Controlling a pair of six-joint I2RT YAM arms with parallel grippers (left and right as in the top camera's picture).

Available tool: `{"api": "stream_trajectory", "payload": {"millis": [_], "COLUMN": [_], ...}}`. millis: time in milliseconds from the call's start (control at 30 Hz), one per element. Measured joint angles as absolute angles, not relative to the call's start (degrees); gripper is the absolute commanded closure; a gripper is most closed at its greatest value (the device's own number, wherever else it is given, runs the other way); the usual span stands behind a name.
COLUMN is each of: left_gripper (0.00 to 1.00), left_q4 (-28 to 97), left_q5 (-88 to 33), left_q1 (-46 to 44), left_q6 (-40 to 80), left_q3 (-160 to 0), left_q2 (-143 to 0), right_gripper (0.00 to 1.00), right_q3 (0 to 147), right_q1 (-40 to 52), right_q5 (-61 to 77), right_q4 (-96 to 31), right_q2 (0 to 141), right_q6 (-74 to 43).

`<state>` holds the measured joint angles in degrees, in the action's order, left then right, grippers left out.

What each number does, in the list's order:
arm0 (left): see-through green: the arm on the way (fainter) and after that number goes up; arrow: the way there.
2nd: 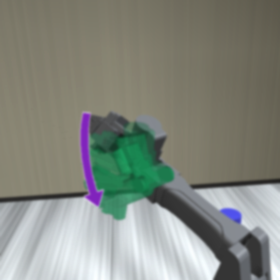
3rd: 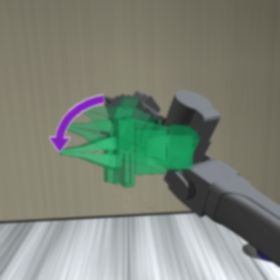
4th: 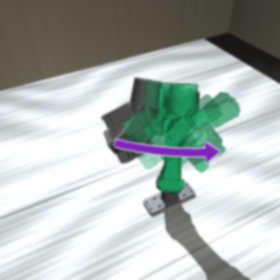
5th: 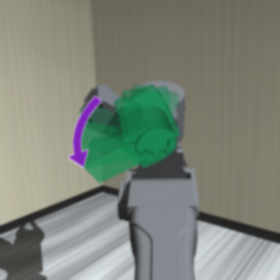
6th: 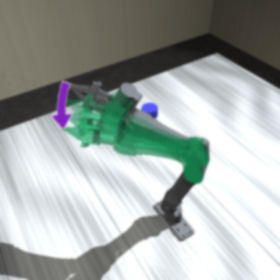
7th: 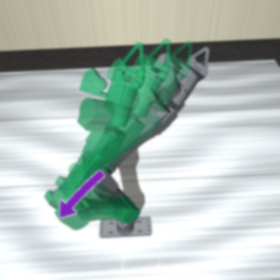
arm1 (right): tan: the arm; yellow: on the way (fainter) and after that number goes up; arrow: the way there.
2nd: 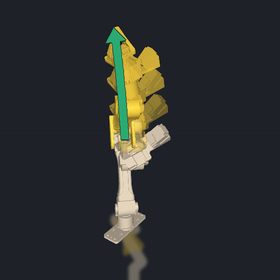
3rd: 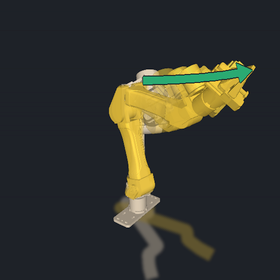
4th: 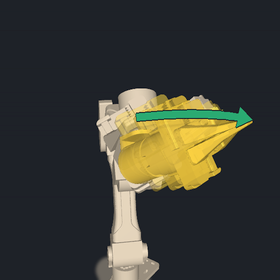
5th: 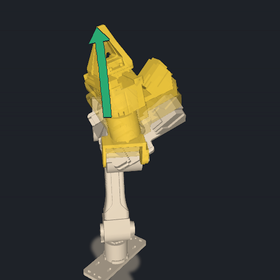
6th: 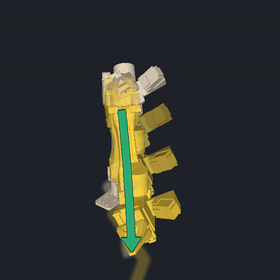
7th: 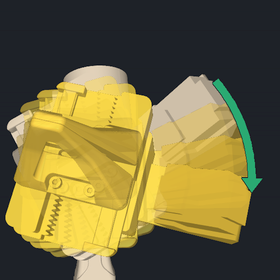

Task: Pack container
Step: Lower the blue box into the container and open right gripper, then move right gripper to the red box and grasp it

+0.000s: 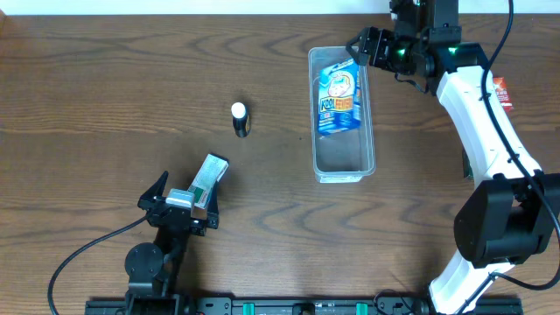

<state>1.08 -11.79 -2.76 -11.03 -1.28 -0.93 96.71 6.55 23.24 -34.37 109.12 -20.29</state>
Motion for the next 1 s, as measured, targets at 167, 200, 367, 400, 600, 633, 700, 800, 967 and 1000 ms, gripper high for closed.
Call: {"api": "stream_trajectory", "payload": {"millis": [167, 200, 367, 400, 600, 633, 700, 800, 967, 1000], "left_gripper": [0.02, 0.02, 0.02, 0.02, 0.02, 0.02, 0.02, 0.02, 0.02, 0.02], "left_q4": [1.1, 1.1, 1.1, 1.1, 1.1, 1.1, 1.1, 1.1, 1.1, 1.1], "left_q5": [-11.8, -11.8, -11.8, -11.8, -11.8, -11.8, -11.8, -11.8, -11.8, -11.8], "left_q1": [-2.8, -2.8, -2.8, -2.8, -2.8, -2.8, -2.8, -2.8, -2.8, -2.8], "left_q6": [-11.0, -11.0, -11.0, -11.0, -11.0, -11.0, -11.0, -11.0, -11.0, -11.0], "left_q3": [-1.3, -1.3, -1.3, -1.3, -1.3, -1.3, -1.3, -1.3, -1.3, -1.3], "left_q2": [-0.9, -0.9, -0.9, -0.9, -0.9, -0.9, -0.9, -0.9, -0.9, -0.9], "right_gripper": [0.16, 0.16, 0.07, 0.05, 0.02, 0.01, 0.01, 0.01, 0.01, 0.01], "right_q3": [96.7, 96.7, 96.7, 96.7, 96.7, 96.7, 96.7, 96.7, 96.8, 96.8], "right_q1": [6.6, 6.6, 6.7, 6.7, 4.6, 3.4, -0.1, -6.5, -16.9, -18.2], "right_q5": [21.0, 20.8, 17.3, 16.5, 12.0, 11.5, 10.6, 8.8, 6.5, 6.0], "right_q4": [-35.0, -35.1, -37.0, -37.4, -42.3, -43.2, -45.1, -47.9, -49.2, -49.2], "right_q2": [109.1, 109.1, 109.1, 109.1, 108.6, 108.4, 107.5, 106.3, 105.7, 105.8], "right_q6": [-19.3, -19.0, -18.4, -18.3, -17.5, -17.3, -16.2, -14.1, -7.1, -6.1]}}
